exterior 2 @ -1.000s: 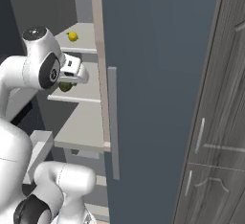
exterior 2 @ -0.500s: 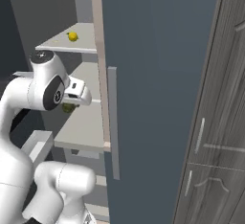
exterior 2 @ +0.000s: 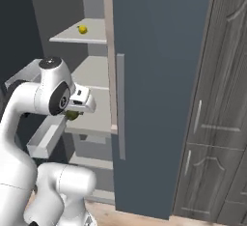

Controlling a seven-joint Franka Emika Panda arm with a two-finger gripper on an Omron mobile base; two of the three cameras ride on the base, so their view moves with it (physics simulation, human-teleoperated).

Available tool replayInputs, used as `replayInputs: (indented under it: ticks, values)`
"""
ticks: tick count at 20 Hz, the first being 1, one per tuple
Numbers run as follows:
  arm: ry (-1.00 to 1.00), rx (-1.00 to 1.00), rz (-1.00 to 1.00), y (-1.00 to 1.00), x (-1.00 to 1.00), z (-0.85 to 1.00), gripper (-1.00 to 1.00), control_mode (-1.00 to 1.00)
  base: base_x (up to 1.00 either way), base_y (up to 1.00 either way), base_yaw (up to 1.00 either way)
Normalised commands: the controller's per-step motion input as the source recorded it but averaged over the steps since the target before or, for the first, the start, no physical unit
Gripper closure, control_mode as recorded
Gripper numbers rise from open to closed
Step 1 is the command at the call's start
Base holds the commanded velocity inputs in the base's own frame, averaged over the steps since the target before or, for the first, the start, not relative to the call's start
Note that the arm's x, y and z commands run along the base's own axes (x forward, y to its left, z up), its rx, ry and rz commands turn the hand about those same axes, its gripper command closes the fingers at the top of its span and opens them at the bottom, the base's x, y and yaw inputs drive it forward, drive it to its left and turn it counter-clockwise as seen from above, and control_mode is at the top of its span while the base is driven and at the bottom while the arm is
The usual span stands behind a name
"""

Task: Take the lemon and cucumber out of the freezer and place them in the tupperware container on the counter. Then put the tupperware containing the vegetables back in the freezer.

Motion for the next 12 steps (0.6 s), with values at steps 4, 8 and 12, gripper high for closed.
replayInputs:
  ticks: [4,8,12]
  values:
    - [0.0,0.0,0.0,0.0,0.0,0.0,1.0,1.0,-1.0,0.0,-0.06]
    - [0.0,0.0,0.0,0.0,0.0,0.0,1.0,1.0,-0.92,0.37,-0.01]
    - [0.0,0.0,0.0,0.0,0.0,0.0,1.0,1.0,-0.56,1.0,-0.04]
